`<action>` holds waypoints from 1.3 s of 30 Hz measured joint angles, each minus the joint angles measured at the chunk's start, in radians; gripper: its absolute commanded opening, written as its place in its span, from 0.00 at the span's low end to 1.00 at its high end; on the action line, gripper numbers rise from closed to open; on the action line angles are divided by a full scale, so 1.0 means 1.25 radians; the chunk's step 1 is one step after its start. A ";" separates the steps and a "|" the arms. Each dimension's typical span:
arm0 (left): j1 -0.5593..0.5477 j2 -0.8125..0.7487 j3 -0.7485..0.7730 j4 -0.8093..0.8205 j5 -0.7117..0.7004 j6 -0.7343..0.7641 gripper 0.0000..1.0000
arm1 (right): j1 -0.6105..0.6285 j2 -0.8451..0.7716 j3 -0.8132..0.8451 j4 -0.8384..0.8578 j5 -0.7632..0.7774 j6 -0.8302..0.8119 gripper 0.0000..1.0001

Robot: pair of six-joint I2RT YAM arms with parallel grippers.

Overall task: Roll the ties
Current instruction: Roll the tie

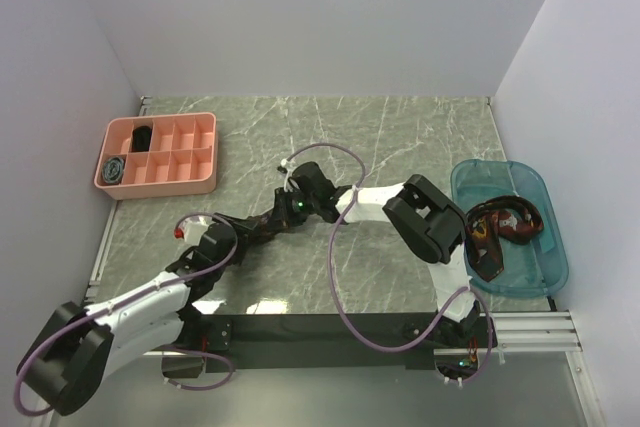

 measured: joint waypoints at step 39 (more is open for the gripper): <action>0.163 0.159 0.045 0.121 0.313 0.364 0.01 | -0.042 -0.010 0.059 -0.127 -0.022 -0.079 0.25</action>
